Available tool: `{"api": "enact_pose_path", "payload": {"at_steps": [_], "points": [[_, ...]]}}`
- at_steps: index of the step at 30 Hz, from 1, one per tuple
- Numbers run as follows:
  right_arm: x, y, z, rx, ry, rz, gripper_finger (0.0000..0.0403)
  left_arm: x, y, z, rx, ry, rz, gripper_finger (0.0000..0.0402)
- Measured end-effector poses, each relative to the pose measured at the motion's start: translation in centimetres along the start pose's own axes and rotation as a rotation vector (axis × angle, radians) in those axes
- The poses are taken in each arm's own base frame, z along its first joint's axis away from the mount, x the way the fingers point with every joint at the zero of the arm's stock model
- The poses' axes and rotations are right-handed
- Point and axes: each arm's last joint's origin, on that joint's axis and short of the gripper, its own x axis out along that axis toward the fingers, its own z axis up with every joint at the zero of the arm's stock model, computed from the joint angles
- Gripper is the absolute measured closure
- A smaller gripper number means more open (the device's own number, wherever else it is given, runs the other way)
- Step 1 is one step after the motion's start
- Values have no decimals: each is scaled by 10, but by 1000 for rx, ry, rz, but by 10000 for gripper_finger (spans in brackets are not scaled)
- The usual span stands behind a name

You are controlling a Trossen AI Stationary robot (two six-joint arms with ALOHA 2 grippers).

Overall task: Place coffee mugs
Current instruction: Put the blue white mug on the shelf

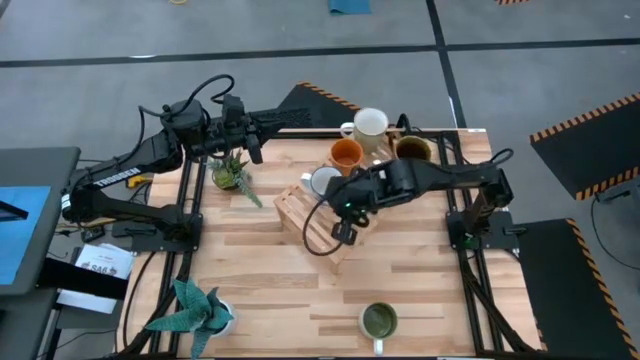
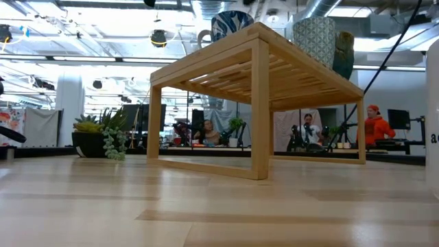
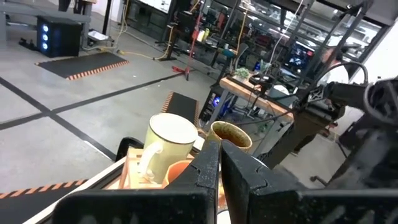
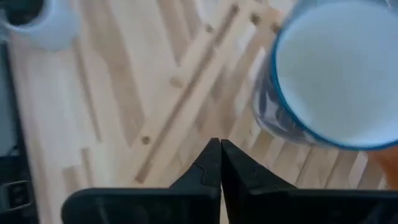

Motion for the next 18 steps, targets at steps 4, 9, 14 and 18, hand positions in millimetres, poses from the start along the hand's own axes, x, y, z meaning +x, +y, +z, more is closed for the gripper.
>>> {"api": "enact_pose_path", "payload": {"at_steps": [4, 9, 14, 18], "points": [[15, -2, -4, 107, -12, -78, 386, 0, 0, 0, -16, 1, 0, 401], [14, -7, -4, 177, -55, -175, 386, 0, 0, 0, -16, 1, 0, 401], [15, -13, -1, 215, -63, -192, 386, 0, 0, 0, -15, 1, 0, 401], [16, -17, 2, 232, -77, -193, 386, 0, 0, 0, -15, 2, 0, 401]]}}
